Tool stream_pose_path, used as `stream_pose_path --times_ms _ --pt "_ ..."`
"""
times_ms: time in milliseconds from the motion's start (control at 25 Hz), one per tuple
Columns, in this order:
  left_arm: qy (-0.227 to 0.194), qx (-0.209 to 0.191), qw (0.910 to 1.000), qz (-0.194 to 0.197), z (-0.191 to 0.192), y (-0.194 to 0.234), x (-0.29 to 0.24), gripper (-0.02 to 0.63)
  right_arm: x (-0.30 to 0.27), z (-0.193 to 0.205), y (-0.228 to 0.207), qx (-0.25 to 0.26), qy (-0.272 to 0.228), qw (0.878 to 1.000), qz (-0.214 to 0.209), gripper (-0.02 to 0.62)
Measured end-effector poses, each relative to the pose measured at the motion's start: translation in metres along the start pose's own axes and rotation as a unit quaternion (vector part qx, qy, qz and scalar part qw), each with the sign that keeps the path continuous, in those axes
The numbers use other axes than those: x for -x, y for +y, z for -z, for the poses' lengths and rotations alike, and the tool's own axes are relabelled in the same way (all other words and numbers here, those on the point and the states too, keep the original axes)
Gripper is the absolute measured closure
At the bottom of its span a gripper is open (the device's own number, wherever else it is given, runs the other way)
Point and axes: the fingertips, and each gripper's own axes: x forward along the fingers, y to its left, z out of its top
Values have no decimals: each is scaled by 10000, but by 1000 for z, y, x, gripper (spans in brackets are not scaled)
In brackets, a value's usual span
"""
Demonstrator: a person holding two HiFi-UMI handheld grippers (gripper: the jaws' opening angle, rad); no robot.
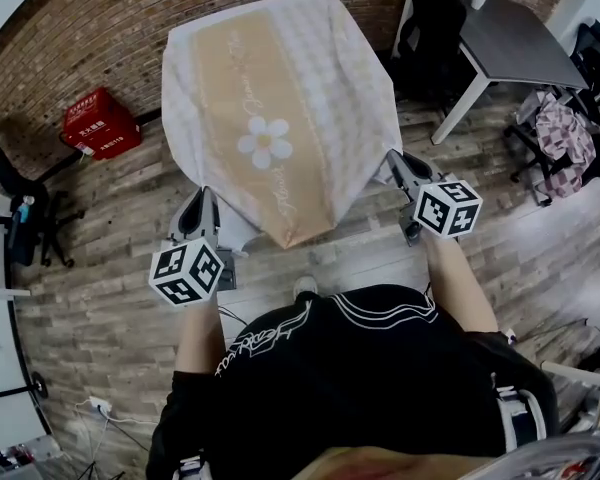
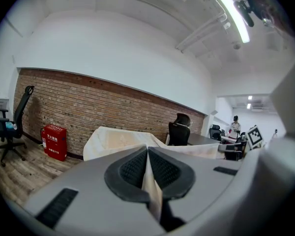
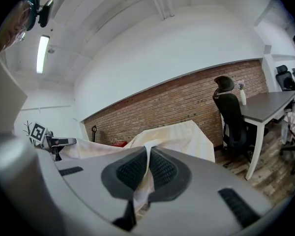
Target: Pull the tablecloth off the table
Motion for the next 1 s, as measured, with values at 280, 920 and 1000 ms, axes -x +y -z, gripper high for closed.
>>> stream_pose_path --times_ms 280,920,1000 --pt "-47 16 10000 -47 10 -16 24 600 27 7 7 132 5 9999 -56 597" --pt "-159 74 9998 -67 30 -59 77 600 91 16 10 245 -213 9994 -81 597" --pt "-173 50 9998 -87 31 -63 84 600 97 17 10 290 -220 9993 -68 598"
